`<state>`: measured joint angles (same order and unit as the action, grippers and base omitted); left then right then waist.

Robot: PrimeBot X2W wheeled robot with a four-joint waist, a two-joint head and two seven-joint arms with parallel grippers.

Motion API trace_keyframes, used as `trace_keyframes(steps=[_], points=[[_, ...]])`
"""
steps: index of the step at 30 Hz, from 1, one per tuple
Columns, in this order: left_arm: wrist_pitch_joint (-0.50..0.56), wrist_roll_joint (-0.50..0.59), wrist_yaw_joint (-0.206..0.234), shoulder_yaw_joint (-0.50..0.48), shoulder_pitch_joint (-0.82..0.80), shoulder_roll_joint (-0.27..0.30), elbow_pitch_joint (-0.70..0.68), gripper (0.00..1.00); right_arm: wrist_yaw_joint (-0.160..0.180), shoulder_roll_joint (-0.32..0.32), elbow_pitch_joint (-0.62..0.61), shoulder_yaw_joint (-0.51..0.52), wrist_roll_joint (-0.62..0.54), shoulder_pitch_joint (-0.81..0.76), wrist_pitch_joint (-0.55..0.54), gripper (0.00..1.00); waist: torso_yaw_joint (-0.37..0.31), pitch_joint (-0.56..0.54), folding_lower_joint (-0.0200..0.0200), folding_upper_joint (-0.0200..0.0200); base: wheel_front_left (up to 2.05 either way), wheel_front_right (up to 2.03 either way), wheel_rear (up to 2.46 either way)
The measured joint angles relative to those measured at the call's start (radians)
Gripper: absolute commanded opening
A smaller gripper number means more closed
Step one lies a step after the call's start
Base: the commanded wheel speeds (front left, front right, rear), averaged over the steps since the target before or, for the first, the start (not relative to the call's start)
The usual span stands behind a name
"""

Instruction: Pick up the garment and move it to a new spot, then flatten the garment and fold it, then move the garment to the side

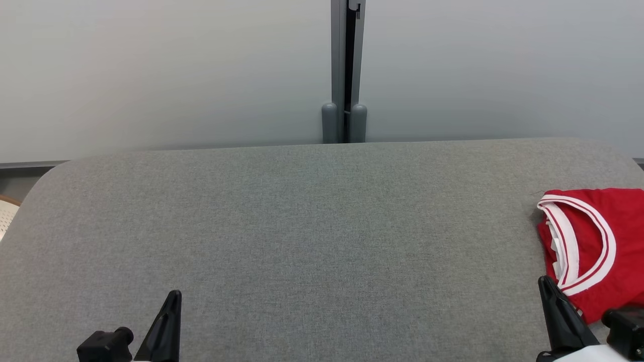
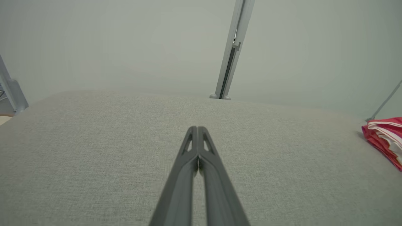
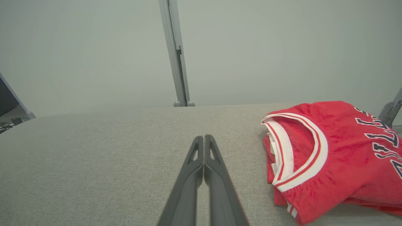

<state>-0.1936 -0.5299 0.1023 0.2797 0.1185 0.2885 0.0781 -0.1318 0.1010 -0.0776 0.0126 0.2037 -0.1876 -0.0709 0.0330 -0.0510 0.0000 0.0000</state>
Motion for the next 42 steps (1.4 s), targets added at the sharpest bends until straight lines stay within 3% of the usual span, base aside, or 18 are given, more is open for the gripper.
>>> trace_keyframes(steps=[19, 42], points=[[0.071, -0.276, -0.055, -0.085, -0.036, -0.055, 0.049, 0.00, 0.000, -0.011, 0.083, 0.014, 0.357, 0.058, -0.003, 0.00, -0.005, 0.009, 0.0000, 0.0000, 0.00, 0.00, 0.00], [0.135, -0.520, -0.106, -0.170, -0.087, -0.108, 0.084, 0.00, 0.000, -0.018, 0.155, 0.037, 0.670, 0.127, -0.010, 0.00, -0.011, 0.018, 0.0000, 0.0000, 0.00, 0.00, 0.00]])
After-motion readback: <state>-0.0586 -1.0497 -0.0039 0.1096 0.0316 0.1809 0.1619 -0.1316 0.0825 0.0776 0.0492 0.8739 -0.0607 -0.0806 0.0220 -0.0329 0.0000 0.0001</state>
